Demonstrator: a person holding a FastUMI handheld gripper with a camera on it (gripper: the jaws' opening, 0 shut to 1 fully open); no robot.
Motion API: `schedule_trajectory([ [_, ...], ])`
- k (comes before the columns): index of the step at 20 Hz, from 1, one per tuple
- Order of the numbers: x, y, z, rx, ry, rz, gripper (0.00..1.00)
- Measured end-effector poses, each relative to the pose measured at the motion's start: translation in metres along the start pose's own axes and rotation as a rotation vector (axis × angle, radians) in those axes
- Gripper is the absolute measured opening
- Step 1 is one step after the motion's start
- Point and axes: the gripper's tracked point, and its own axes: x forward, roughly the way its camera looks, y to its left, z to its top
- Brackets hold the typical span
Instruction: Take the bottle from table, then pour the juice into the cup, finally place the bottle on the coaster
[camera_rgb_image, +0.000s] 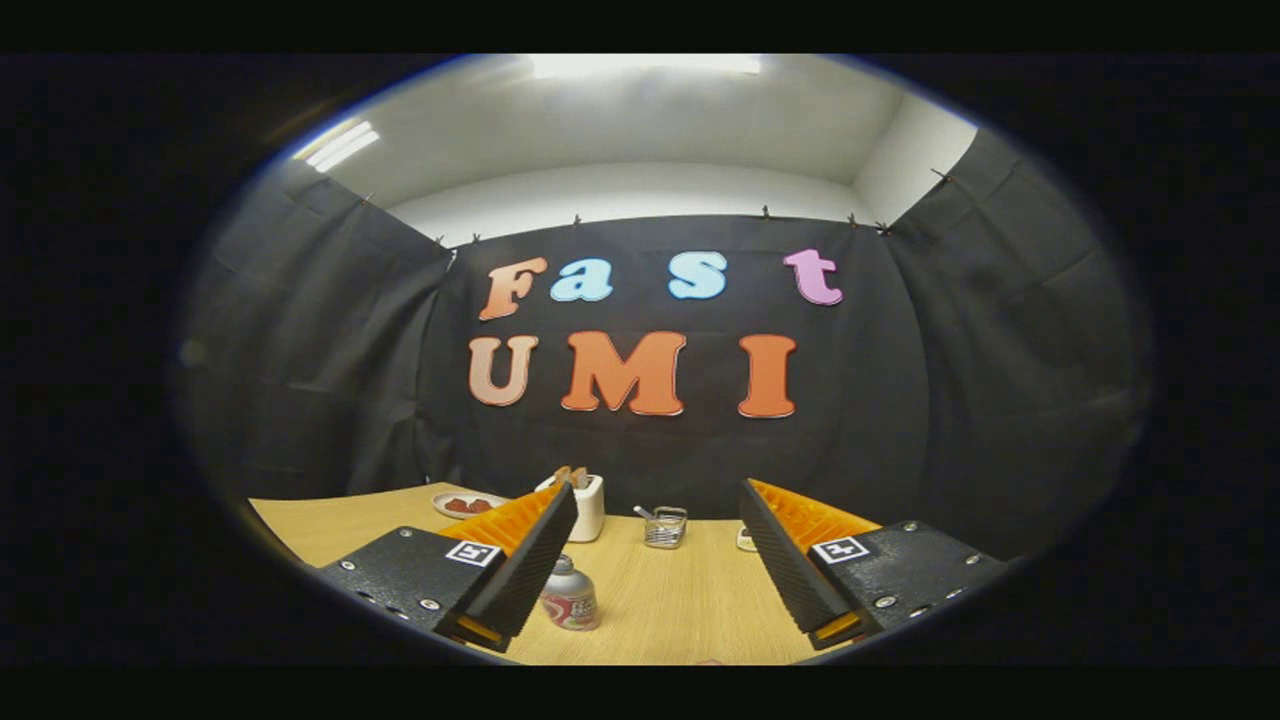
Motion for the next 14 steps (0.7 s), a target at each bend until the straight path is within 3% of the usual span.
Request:
schedule_trajectory([
  [8,0.007,0.019,-0.007,0.013,0.014,0.042,0.97],
  [14,0.009,0.033,-0.046,0.039,0.072,0.075,0.97],
])
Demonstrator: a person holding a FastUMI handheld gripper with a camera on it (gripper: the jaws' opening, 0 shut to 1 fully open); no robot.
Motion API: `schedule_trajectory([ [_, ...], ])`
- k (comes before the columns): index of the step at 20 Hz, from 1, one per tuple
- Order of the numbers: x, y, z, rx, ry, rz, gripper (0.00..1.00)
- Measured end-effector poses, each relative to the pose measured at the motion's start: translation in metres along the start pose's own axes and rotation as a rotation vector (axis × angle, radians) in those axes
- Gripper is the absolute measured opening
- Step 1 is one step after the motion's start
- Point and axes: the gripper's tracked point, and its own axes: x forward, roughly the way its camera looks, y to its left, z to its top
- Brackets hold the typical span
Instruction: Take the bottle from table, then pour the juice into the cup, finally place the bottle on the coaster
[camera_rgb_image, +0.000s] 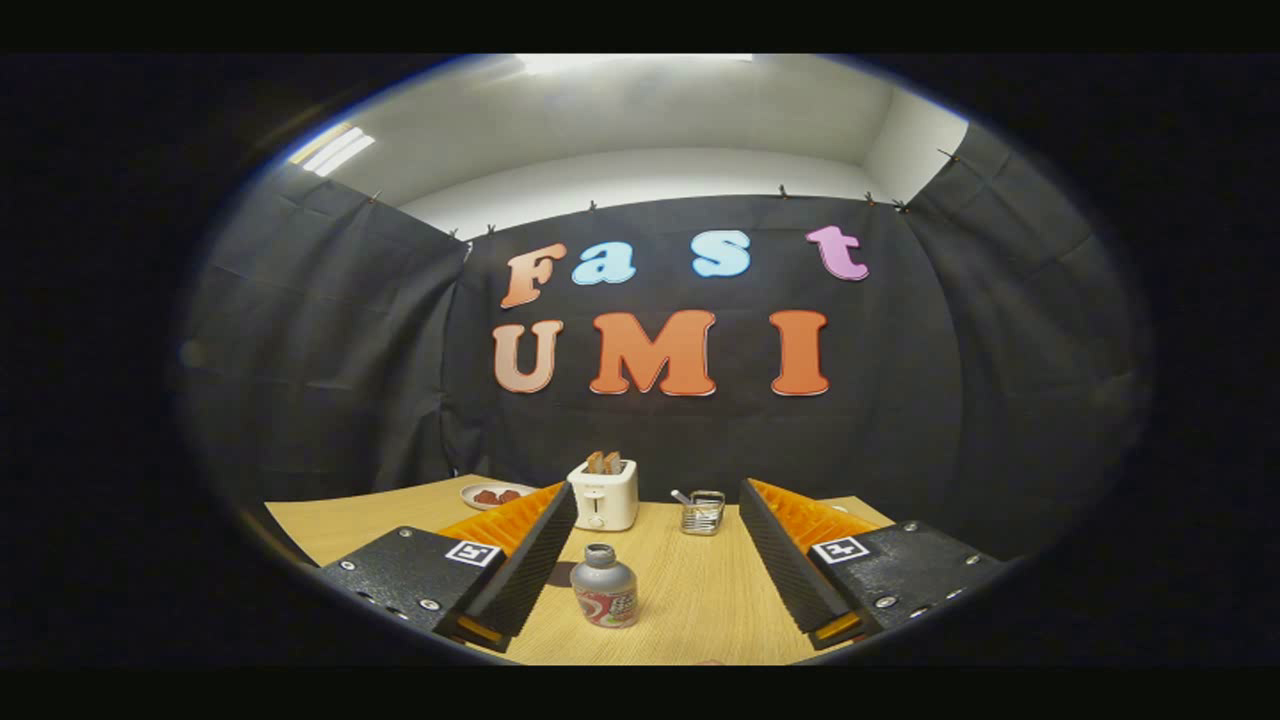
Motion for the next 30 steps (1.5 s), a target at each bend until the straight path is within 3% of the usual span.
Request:
schedule_trajectory([
  [10,0.011,0.036,-0.087,0.030,0.120,0.091,0.97],
  [21,0.040,0.043,-0.180,0.074,0.281,0.074,0.97],
  [30,0.051,0.049,-0.216,0.052,0.371,0.078,0.98],
])
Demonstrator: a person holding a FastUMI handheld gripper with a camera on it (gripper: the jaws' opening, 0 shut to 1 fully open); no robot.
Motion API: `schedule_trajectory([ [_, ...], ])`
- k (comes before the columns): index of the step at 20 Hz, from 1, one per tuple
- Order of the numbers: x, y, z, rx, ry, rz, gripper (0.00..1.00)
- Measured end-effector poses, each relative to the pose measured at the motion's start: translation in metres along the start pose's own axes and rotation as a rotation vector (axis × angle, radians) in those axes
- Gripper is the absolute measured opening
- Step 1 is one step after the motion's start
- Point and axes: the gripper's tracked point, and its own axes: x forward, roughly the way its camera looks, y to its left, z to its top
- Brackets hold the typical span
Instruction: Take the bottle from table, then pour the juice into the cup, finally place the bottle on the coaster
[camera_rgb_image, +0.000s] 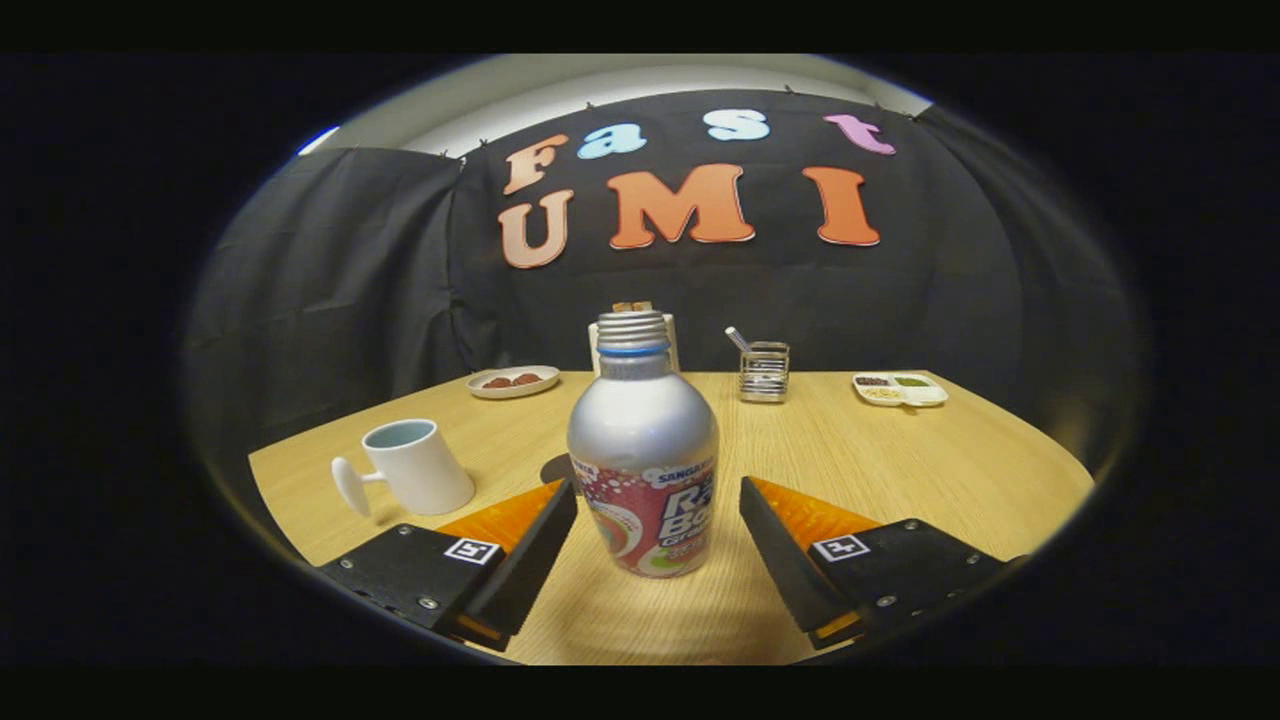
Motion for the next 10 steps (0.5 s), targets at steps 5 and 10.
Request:
schedule_trajectory([
  [5,0.0071,0.0026,-0.0099,0.012,0.024,-0.008,0.86],
  [10,0.0059,0.0111,-0.0042,0.000,0.041,0.002,0.78],
])
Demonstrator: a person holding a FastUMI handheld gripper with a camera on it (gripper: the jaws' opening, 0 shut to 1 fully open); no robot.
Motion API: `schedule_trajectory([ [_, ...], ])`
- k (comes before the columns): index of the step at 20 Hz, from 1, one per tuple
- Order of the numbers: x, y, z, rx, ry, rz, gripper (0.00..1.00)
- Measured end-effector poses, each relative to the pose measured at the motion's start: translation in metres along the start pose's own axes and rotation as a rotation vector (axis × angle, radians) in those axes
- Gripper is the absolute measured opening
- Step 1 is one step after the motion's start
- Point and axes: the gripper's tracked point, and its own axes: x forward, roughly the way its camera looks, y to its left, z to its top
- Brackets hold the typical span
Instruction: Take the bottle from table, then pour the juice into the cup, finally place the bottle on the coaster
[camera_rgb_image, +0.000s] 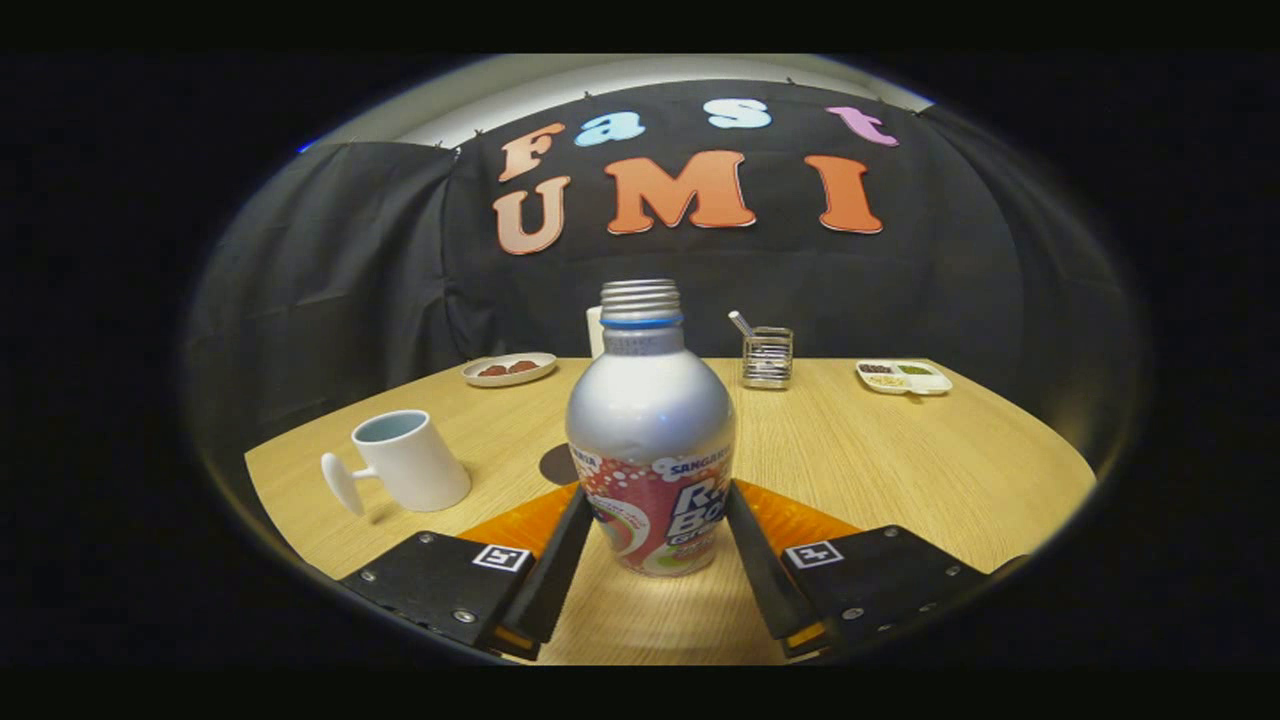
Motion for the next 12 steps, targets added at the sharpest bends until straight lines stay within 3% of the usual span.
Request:
schedule_trajectory([
  [3,-0.001,0.003,0.006,-0.062,0.011,-0.010,0.78],
  [12,0.006,0.007,0.036,-0.434,0.004,-0.149,0.78],
])
